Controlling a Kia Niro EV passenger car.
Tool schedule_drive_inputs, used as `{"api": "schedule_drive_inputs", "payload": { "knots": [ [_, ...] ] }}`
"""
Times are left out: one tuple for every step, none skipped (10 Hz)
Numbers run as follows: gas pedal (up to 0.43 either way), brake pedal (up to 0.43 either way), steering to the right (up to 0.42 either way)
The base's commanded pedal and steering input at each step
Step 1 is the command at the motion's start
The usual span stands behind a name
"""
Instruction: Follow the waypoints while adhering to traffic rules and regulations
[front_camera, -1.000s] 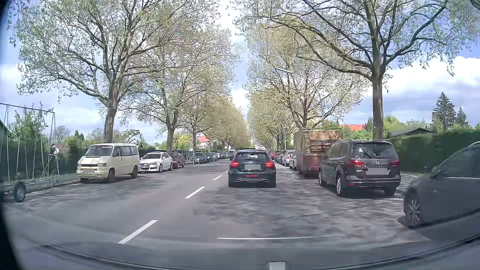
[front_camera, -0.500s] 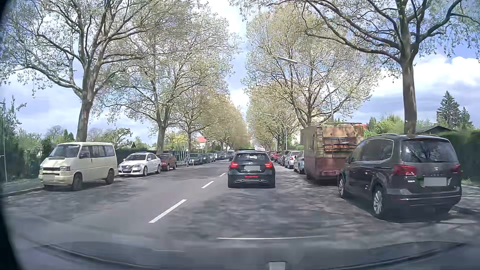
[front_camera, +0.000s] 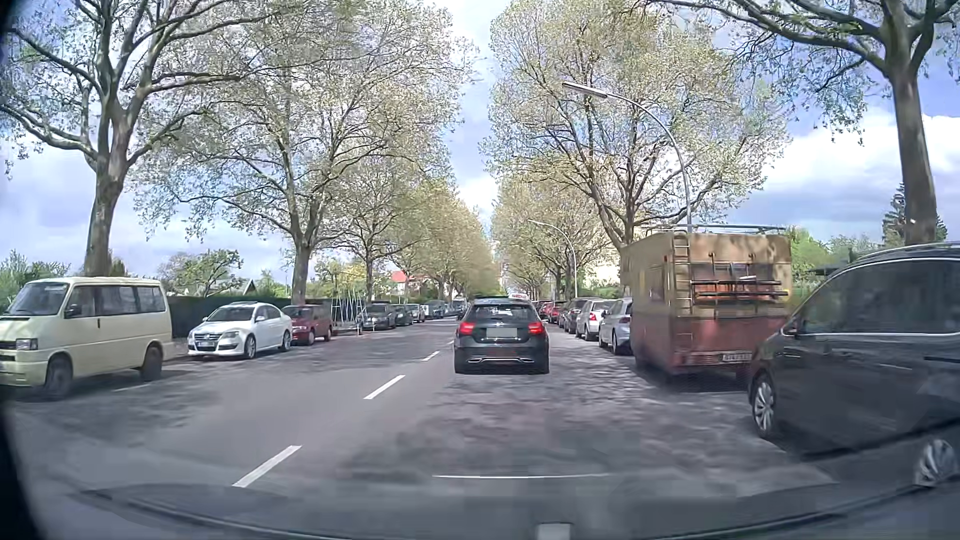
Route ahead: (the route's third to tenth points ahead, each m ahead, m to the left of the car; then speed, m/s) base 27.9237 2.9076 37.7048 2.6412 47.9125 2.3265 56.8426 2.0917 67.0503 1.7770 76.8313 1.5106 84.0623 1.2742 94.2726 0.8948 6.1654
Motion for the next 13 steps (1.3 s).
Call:
{"api": "schedule_drive_inputs", "payload": {
  "knots": [
    [0.11, 0.024, 0.002],
    [0.11, 0.024, 0.001],
    [0.177, 0.024, -0.004],
    [0.189, 0.024, -0.004],
    [0.157, 0.024, -0.003],
    [0.138, 0.024, -0.003],
    [0.098, 0.024, -0.003],
    [0.039, 0.024, -0.003],
    [0.0, 0.024, -0.003],
    [0.0, 0.024, -0.003],
    [0.0, 0.024, -0.003],
    [0.0, 0.024, -0.003],
    [0.0, 0.024, -0.003]
  ]
}}
